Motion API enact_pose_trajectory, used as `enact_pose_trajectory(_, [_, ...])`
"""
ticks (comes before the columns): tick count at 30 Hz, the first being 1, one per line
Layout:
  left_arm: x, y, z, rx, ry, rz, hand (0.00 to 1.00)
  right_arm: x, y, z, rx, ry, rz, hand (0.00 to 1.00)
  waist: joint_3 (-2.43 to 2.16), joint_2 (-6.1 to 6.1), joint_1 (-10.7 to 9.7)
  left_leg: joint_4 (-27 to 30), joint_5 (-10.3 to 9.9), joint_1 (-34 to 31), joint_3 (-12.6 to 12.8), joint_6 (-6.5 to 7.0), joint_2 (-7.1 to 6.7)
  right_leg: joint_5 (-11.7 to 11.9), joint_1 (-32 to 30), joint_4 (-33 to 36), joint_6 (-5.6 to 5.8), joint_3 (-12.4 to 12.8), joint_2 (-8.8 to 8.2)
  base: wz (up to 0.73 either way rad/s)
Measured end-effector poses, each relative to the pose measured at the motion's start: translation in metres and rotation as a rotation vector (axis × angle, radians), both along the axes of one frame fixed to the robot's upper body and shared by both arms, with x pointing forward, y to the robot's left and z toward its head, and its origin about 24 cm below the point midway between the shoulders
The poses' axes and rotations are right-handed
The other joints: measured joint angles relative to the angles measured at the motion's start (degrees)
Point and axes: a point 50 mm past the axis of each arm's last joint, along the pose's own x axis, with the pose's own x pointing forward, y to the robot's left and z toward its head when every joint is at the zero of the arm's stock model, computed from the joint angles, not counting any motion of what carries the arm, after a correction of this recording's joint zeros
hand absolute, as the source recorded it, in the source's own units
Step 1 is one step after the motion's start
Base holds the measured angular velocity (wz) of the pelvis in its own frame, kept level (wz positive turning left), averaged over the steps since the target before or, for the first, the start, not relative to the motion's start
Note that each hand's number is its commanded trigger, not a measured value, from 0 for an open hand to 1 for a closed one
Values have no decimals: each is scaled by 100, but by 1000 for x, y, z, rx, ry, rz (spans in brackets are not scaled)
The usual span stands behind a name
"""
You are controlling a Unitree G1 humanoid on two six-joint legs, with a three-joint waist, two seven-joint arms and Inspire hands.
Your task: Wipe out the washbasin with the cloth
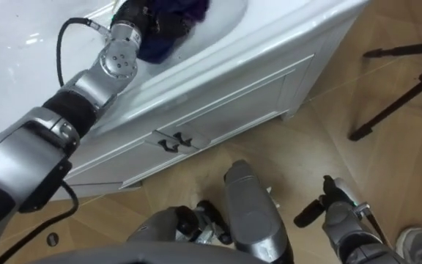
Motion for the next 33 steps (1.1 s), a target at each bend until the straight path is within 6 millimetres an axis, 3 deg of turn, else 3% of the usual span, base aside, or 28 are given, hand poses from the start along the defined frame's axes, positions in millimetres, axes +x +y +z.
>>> enact_pose_trajectory(5, [-18,75,-22,205,115,161,100,-7,-7,0,1,15,-68,0,-71,76,55,-23,-15,92,133,-67,107,33,16,-20,-66,80,120,-14])
enact_pose_trajectory(8, [-26,102,-25,284,169,211,100,-9,-10,1,-9,21,-87,0,-89,100,175,-30,-25,145,217,-125,145,59,28,-31,-108,178,194,-23])
enact_pose_trajectory(13, [-35,124,-32,404,302,244,100,-11,-14,1,-9,19,-122,0,-146,183,190,-21,-46,288,279,-201,252,69,161,-66,-168,185,286,-8])
enact_pose_trajectory(24, [-57,157,-44,533,498,311,100,-18,-20,1,-21,46,-192,0,-171,281,419,-174,18,508,241,-342,268,79,378,-137,-286,173,356,-1])
enact_pose_trajectory(27, [-61,159,-47,518,506,325,100,-27,-25,0,13,45,-321,0,-219,333,517,-274,73,570,109,-384,269,97,519,-288,-317,73,351,15])
enact_pose_trajectory(30, [-65,162,-50,497,503,349,100,-35,-28,-2,34,49,-416,0,-236,319,604,-349,114,718,96,-411,276,110,654,-383,-340,34,358,3])
enact_pose_trajectory(31, [-69,164,-53,482,509,363,100,-38,-29,-2,44,49,-455,0,-222,257,646,-429,134,843,92,-433,276,112,783,-459,-349,18,367,4])
enact_pose_trajectory(33, [-72,166,-55,445,506,384,100,-54,-32,-4,62,62,-541,0,-278,204,687,-511,179,1005,-7,-462,268,109,997,-603,-373,-47,366,13])
